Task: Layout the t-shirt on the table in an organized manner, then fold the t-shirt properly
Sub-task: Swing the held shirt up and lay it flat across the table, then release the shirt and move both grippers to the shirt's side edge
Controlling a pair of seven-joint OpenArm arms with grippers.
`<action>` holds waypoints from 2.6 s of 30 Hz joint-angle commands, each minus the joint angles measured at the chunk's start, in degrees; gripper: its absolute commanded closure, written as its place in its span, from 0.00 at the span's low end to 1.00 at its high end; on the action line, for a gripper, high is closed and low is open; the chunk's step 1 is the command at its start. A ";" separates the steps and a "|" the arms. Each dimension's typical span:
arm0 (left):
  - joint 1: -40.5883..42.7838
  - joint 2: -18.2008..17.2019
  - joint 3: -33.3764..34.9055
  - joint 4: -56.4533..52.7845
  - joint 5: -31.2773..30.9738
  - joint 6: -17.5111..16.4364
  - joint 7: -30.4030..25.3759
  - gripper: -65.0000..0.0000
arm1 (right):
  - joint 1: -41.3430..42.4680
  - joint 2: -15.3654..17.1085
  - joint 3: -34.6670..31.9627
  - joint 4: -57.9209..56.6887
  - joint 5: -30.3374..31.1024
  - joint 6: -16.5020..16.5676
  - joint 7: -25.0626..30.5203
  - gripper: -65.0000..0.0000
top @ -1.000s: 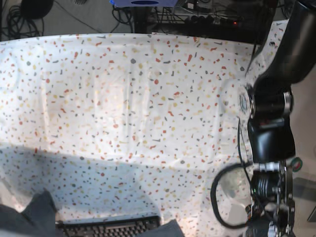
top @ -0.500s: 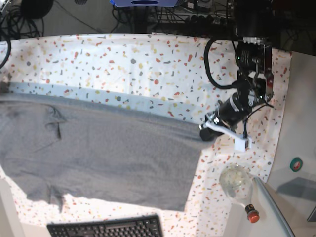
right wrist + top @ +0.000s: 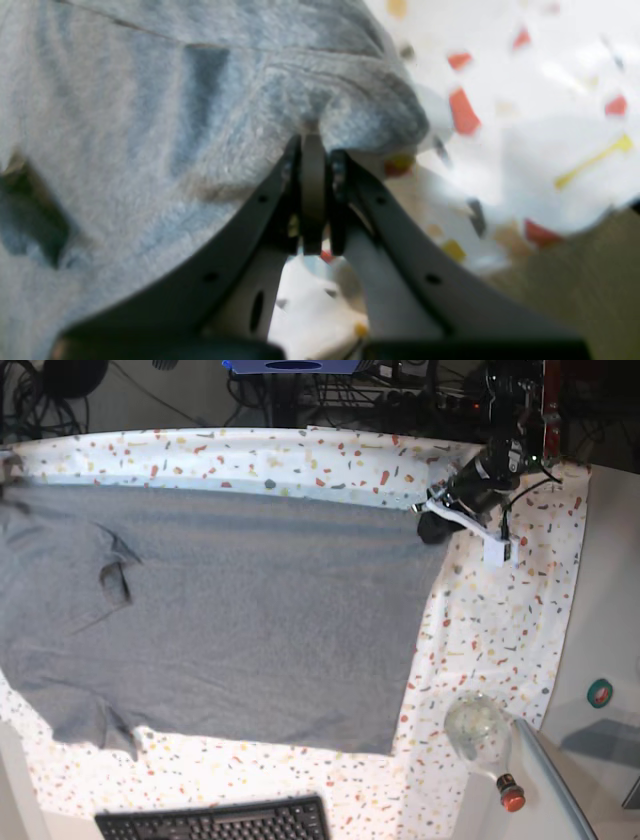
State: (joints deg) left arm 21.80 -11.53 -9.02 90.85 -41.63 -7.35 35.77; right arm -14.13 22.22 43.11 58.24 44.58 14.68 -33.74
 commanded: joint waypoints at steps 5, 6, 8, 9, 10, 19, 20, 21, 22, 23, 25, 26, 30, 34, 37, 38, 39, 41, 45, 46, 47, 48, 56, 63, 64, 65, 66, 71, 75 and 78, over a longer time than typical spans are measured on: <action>4.53 -0.12 -4.39 1.85 -0.26 -0.07 -1.70 1.00 | -3.14 0.07 0.36 9.23 0.13 0.05 -0.59 1.00; 5.14 0.32 -5.27 1.94 -0.26 -0.16 -1.70 1.00 | -3.14 -0.02 0.27 9.50 0.13 -0.04 -1.12 1.00; 5.67 1.02 -6.68 2.29 -0.26 -0.16 -1.70 1.00 | -3.06 -0.02 0.27 9.50 0.13 -0.13 -1.47 1.00; 5.85 1.11 -6.94 2.38 -0.26 -0.16 -1.70 1.00 | -3.06 -0.02 0.18 9.50 0.13 -0.13 -1.56 1.00; 5.85 1.11 -7.03 2.47 -0.26 -0.16 -1.44 1.00 | -3.06 -0.11 0.18 9.50 0.13 -0.48 -1.74 1.00; 6.90 1.29 -6.94 2.29 -0.26 -0.16 -1.35 1.00 | -3.23 -1.69 0.62 9.94 0.21 -4.61 -4.81 1.00; 6.90 1.29 -7.20 2.29 -0.26 -0.16 -1.35 1.00 | -3.23 -1.87 0.62 9.94 0.21 -4.70 -4.81 1.00; 6.90 1.29 -7.20 2.29 -0.26 -0.16 -1.35 1.00 | -3.32 -1.87 0.62 9.94 0.21 -4.70 -4.99 1.00; 6.99 1.20 -7.20 2.38 -0.26 -0.16 -1.35 1.00 | -3.32 -1.95 0.62 9.94 0.21 -4.79 -5.69 1.00; 6.99 1.20 -7.20 2.38 -0.26 -0.07 -1.26 1.00 | -3.32 -2.13 0.62 9.94 0.21 -5.40 -6.48 1.00; 7.78 1.02 -7.29 2.38 -0.26 -0.07 -1.26 1.00 | -3.50 -2.92 2.03 11.26 0.13 -7.69 -8.07 1.00; 8.13 1.02 -7.38 2.47 -0.26 -0.07 -1.26 1.00 | -4.11 -3.45 3.26 12.58 0.13 -9.27 -8.59 1.00; 8.40 1.29 -7.99 2.03 -0.35 -0.07 -1.26 0.64 | -5.78 -5.65 4.32 19.52 0.13 -11.73 -9.56 0.58; 9.01 2.96 -14.59 2.38 -0.62 -0.07 -1.26 0.37 | -6.57 -6.35 5.90 22.42 0.39 -11.82 -12.46 0.42; 9.01 3.22 -20.92 2.29 -0.62 -0.07 -1.26 0.39 | -6.40 -8.37 9.77 22.86 0.04 -11.82 -12.90 0.44; 9.01 3.22 -23.03 2.12 -0.62 -0.07 -1.26 0.39 | -6.40 -8.37 10.65 22.95 0.04 -11.82 -12.90 0.44; 9.01 3.22 -25.75 2.03 -0.62 -0.07 -1.26 0.39 | -6.22 -7.93 11.44 22.95 0.04 -11.82 -12.73 0.44; 8.48 3.05 -30.41 2.12 -0.44 -0.07 -1.26 0.39 | -5.69 -6.09 11.88 22.77 0.04 -11.82 -11.93 0.44; 4.79 0.50 -32.52 2.38 -0.26 -0.07 -1.18 0.39 | 0.55 0.07 7.74 17.06 0.04 -11.20 -7.27 0.42; 3.38 -0.91 -32.00 1.94 -0.26 -0.07 -1.09 0.39 | 3.36 2.88 4.58 12.58 0.04 -10.24 -5.16 0.42; 1.80 -1.70 -30.41 1.33 -0.26 -0.07 -0.38 0.39 | 6.17 5.34 1.33 8.09 0.04 -8.92 -2.97 0.42; 0.13 -2.32 -28.83 0.71 -0.26 -0.07 0.93 0.40 | 9.16 7.72 -2.01 3.08 0.04 -7.42 -0.59 0.42; -8.66 -3.46 -23.47 -2.28 -0.26 -0.07 9.81 1.00 | 37.38 15.54 -33.31 -36.04 0.04 -0.39 19.80 0.42; -8.57 -2.58 -23.82 -2.28 -0.26 -0.07 9.99 1.00 | 41.87 13.25 -44.21 -42.63 0.13 -0.04 26.31 0.36; -8.40 -2.76 -23.82 -2.28 -0.26 -0.07 9.90 1.00 | 41.87 12.73 -44.30 -43.25 0.13 -0.04 26.48 0.35; -8.40 -2.84 -23.82 -2.28 -0.26 -0.07 9.99 1.00 | 41.78 11.94 -44.39 -43.95 0.13 -0.13 26.75 0.34; -8.40 -2.84 -23.82 -2.28 -0.26 -0.07 9.99 1.00 | 41.69 11.50 -44.39 -44.74 0.13 -0.22 26.84 0.34; -7.60 -3.81 -23.91 -2.28 -0.26 -0.07 9.99 1.00 | 41.25 10.09 -44.39 -46.68 0.13 -0.22 28.15 0.43; -7.60 -3.99 -23.91 -2.28 -0.26 -0.07 10.08 1.00 | 40.02 9.91 -44.12 -44.66 0.30 0.31 28.33 1.00; -7.60 -3.81 -23.91 -2.10 -0.26 -0.07 10.17 1.00 | 36.86 9.91 -43.95 -37.09 0.48 0.31 28.07 1.00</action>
State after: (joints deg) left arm 14.41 -14.52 -32.58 87.64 -41.21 -7.29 46.65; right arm 21.52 30.89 -1.13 20.43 44.53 14.35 -6.98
